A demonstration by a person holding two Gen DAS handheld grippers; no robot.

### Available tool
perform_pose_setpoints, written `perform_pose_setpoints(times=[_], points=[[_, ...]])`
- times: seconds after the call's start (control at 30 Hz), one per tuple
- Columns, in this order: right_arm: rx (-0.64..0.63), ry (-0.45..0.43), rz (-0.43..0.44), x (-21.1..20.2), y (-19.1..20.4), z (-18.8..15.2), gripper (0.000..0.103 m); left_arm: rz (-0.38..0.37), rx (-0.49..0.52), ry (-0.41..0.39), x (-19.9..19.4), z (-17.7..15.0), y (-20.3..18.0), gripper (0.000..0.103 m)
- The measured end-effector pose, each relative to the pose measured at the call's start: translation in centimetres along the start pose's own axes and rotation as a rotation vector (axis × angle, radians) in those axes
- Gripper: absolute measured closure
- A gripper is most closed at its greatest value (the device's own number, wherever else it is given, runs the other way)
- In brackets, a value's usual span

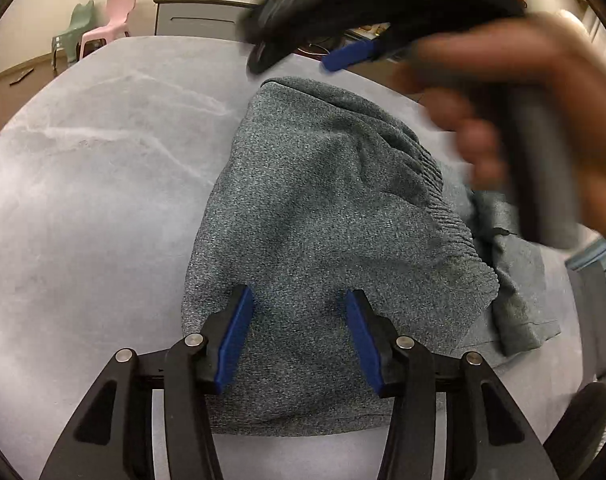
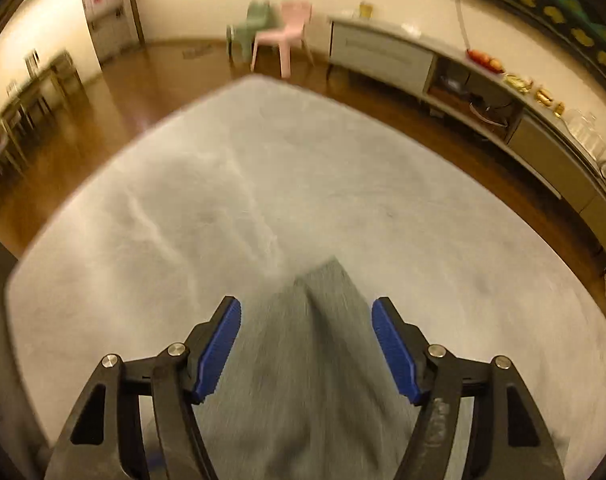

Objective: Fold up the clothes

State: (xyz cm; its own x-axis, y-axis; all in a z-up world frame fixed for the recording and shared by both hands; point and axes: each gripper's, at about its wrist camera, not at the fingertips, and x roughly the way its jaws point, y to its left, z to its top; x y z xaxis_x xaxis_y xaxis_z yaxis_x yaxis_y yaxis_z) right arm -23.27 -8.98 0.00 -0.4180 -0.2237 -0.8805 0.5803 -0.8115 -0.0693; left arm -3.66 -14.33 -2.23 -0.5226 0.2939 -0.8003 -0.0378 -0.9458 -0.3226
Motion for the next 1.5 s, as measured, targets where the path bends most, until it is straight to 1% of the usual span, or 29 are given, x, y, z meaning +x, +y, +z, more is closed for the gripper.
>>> perform_pose_setpoints(times=[0.03, 0.07, 0.1, 0.13, 0.17, 0.23, 0.27, 0.3, 0.37, 0.43, 0.47, 0.53, 0.57, 0.6, 0.67, 0.73, 0.83, 0.9, 0.93, 0.97, 1.0, 1.1, 1.17, 1.23, 1.27, 1.33, 1.37, 1.43, 1.5], points=[[-0.024, 0.049, -0.039, 1.7, 0.2, 0.0, 0.036, -0.013, -0.004, 0.000, 0.0, 0.1, 0.2, 0.054], [-0.060, 0.090, -0.082, 3.4, 0.1, 0.1, 0.063, -0.025, -0.011, 0.000, 0.0, 0.1, 0.4, 0.054], [-0.072, 0.110, -0.120, 4.4, -0.4, 0.4, 0.082, -0.032, -0.014, 0.000, 0.0, 0.2, 0.5, 0.054], [-0.076, 0.123, -0.152, 5.1, -1.1, 0.7, 0.082, -0.038, -0.016, 0.000, 0.0, 0.2, 0.6, 0.054], [-0.047, 0.115, -0.161, 5.1, -2.4, 1.1, 0.082, -0.043, -0.016, 0.003, 0.1, 0.3, 0.6, 0.054], [0.014, 0.110, -0.143, 4.4, -4.6, 1.4, 0.080, -0.063, -0.018, 0.014, 0.4, 0.5, 0.6, 0.054], [0.019, 0.084, -0.146, 3.9, -5.1, 1.6, 0.073, -0.064, -0.015, 0.016, 0.5, 0.7, 0.5, 0.054], [0.028, 0.058, -0.139, 3.2, -5.5, 1.7, 0.068, -0.059, -0.011, 0.017, 0.6, 0.8, 0.5, 0.054], [0.089, 0.005, -0.047, 1.6, -6.6, 1.7, 0.068, -0.051, -0.007, 0.017, 0.7, 1.0, 0.3, 0.054], [0.250, -0.023, 0.079, 0.8, -9.0, 1.6, 0.068, -0.039, 0.007, 0.012, 0.8, 1.0, 0.1, 0.054], [0.358, -0.027, 0.149, 0.8, -10.5, 1.2, 0.068, -0.033, 0.013, 0.010, 0.9, 1.1, 0.0, 0.054], [0.586, -0.027, 0.323, 1.2, -13.4, 0.0, 0.068, -0.027, 0.019, 0.009, 1.3, 1.2, -0.2, 0.054], [0.670, -0.025, 0.402, 1.6, -14.3, -0.9, 0.068, -0.025, 0.019, 0.011, 1.1, 1.0, -0.3, 0.054], [0.718, -0.028, 0.459, 1.6, -14.9, -1.7, 0.068, -0.023, 0.019, 0.013, 0.9, 0.8, -0.5, 0.054], [0.676, -0.039, 0.413, 0.6, -15.1, -2.6, 0.066, -0.025, 0.015, 0.017, 0.6, 0.5, -0.3, 0.054], [0.475, -0.019, 0.234, -1.4, -13.3, -2.8, 0.066, -0.030, 0.008, 0.022, 0.3, 0.4, 0.1, 0.054], [0.300, -0.081, 0.158, -5.8, -10.6, -4.9, 0.064, -0.050, -0.014, 0.031, 0.2, 0.4, 0.8, 0.054], [0.267, -0.157, 0.118, -9.1, -9.8, -7.5, 0.049, -0.063, -0.035, 0.035, 0.3, 0.6, 1.1, 0.054], [0.256, -0.188, 0.094, -10.2, -9.4, -8.7, 0.046, -0.063, -0.038, 0.033, 0.1, 0.6, 1.0, 0.054], [0.247, -0.214, 0.089, -11.1, -9.0, -10.2, 0.043, -0.064, -0.041, 0.032, 0.0, 0.7, 0.9, 0.054], [0.239, -0.237, 0.089, -11.8, -8.7, -11.5, 0.043, -0.060, -0.040, 0.031, 0.1, 0.8, 0.7, 0.054], [0.259, -0.305, 0.108, -11.9, -8.9, -12.6, 0.043, -0.039, -0.032, 0.028, 0.1, 0.8, 0.3, 0.054], [0.319, -0.382, 0.134, -12.6, -9.7, -11.9, 0.043, -0.025, -0.024, 0.026, 0.1, 0.6, 0.1, 0.054], [0.403, -0.440, 0.189, -12.7, -10.5, -10.3, 0.043, -0.019, -0.021, 0.025, 0.1, 0.6, 0.1, 0.054], [0.411, -0.420, 0.196, -12.5, -10.5, -9.4, 0.043, -0.025, -0.030, 0.023, 0.1, 0.6, 0.2, 0.054], [0.360, -0.305, 0.164, -11.7, -8.9, -7.6, 0.043, -0.046, -0.059, 0.017, 0.1, 0.8, 0.6, 0.054], [0.292, -0.229, 0.162, -10.7, -7.2, -6.8, 0.043, -0.059, -0.075, 0.008, 0.1, 1.0, 0.8, 0.054], [0.189, -0.171, 0.138, -9.9, -4.6, -7.3, 0.043, -0.083, -0.109, -0.014, -0.1, 1.4, 1.4, 0.054], [0.109, -0.162, 0.077, -10.0, -2.0, -10.3, 0.043, -0.092, -0.147, -0.031, -0.1, 1.6, 2.3, 0.054]])
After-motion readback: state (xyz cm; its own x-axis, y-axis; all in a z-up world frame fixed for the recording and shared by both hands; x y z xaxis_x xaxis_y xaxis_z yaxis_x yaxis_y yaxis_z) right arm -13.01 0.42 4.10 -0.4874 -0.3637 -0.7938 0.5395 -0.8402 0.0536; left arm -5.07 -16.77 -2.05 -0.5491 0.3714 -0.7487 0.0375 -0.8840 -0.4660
